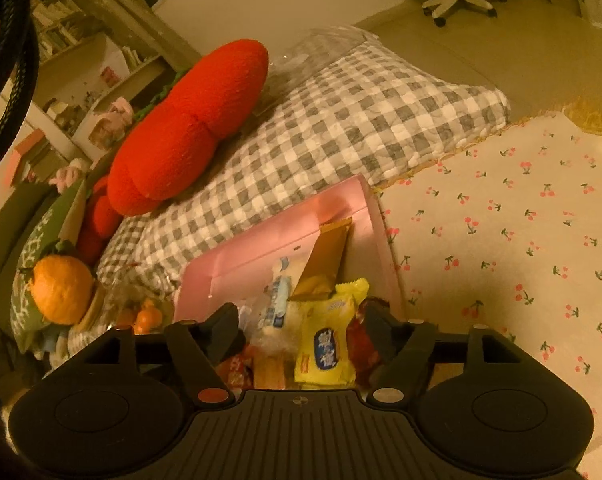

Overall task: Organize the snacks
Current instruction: 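Open both tools in the box and withdraw them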

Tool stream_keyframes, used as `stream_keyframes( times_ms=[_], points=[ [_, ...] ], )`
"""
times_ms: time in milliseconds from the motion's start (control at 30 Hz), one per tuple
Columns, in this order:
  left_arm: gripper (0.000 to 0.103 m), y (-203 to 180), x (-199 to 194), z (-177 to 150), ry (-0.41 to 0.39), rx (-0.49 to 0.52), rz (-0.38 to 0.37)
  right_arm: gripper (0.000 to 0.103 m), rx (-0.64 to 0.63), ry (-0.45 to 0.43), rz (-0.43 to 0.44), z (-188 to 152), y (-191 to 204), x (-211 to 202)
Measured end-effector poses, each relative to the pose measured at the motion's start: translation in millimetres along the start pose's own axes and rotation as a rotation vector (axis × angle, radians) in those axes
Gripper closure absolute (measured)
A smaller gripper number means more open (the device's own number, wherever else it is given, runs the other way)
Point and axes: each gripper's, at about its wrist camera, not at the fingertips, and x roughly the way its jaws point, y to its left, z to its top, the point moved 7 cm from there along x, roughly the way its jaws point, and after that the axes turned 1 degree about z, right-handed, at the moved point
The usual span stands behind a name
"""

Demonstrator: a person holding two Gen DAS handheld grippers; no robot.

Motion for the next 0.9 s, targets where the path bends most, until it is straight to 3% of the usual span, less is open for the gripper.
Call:
stream_keyframes(
  times_ms=[133,200,367,900],
  points=[
    [0.022,2,-17,-7,-0.011,0.008,-0.003,0.029,-0.012,0.015,-0.014,-6,6,-8],
    [0.019,4,-26,-12,-0.016,0.017,0.003,0.02,-0.021,0.014,-0.027,-10,9,-14],
    [0.009,9,-48,-26,-0.032,0.073,0.041,0.019,-0.05,0.021,-0.039,-20,18,-26],
    [0.001,26,-82,-74,-0.012,0.135,0.075,0.014,-0.134,0.062,-0.071,-63,32,-44]
  ],
)
